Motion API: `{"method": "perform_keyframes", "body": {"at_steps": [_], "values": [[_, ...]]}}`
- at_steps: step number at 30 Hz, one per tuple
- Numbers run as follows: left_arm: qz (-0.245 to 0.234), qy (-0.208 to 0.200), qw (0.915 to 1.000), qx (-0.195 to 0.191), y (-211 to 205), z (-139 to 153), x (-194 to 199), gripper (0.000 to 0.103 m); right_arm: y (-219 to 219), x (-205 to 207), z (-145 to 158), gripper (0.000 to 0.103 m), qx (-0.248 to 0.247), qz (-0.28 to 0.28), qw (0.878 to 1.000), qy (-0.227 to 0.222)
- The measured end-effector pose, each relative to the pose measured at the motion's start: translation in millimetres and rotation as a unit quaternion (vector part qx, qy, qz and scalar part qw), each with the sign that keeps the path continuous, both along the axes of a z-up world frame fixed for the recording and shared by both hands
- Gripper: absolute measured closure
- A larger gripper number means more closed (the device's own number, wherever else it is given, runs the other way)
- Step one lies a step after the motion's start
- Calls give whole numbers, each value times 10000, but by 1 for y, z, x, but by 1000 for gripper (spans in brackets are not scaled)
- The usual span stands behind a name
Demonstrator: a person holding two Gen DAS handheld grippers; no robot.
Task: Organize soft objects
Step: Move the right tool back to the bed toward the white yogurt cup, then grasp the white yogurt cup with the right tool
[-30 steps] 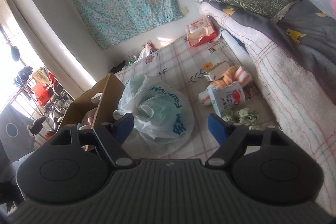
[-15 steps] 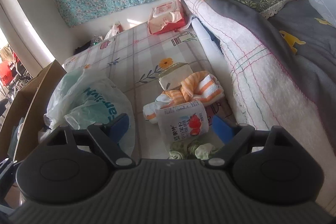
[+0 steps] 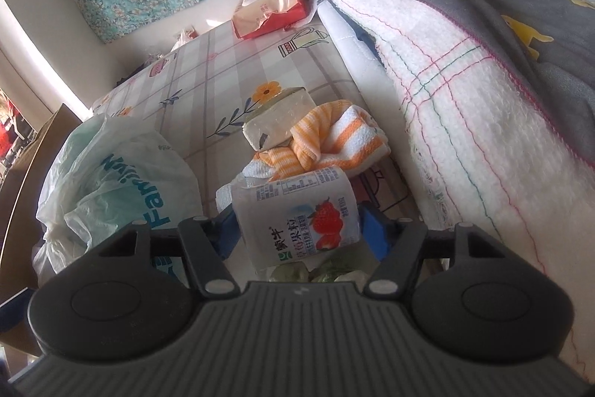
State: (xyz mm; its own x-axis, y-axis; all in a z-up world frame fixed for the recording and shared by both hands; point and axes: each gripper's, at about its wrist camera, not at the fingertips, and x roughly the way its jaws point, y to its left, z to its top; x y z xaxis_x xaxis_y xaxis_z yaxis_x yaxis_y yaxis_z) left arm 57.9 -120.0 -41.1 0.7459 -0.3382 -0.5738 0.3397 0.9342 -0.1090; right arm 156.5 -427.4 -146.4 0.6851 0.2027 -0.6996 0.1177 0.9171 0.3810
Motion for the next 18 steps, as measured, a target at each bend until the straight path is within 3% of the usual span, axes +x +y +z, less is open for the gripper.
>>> {"method": "perform_keyframes", "body": {"at_steps": [6,12,18], "values": [[-211,-115,9992,-333,10,2,-7,9,-13,-15,20,39,304,-183,9990,-282],[-379,-224,9980,-455,19,9,-19,9,-10,-46,50,38,912,171,9940,-581],[-441,-290,9986,-98,27,9,-37,9,8,-58,30,38,2170,834,9726,13]]}}
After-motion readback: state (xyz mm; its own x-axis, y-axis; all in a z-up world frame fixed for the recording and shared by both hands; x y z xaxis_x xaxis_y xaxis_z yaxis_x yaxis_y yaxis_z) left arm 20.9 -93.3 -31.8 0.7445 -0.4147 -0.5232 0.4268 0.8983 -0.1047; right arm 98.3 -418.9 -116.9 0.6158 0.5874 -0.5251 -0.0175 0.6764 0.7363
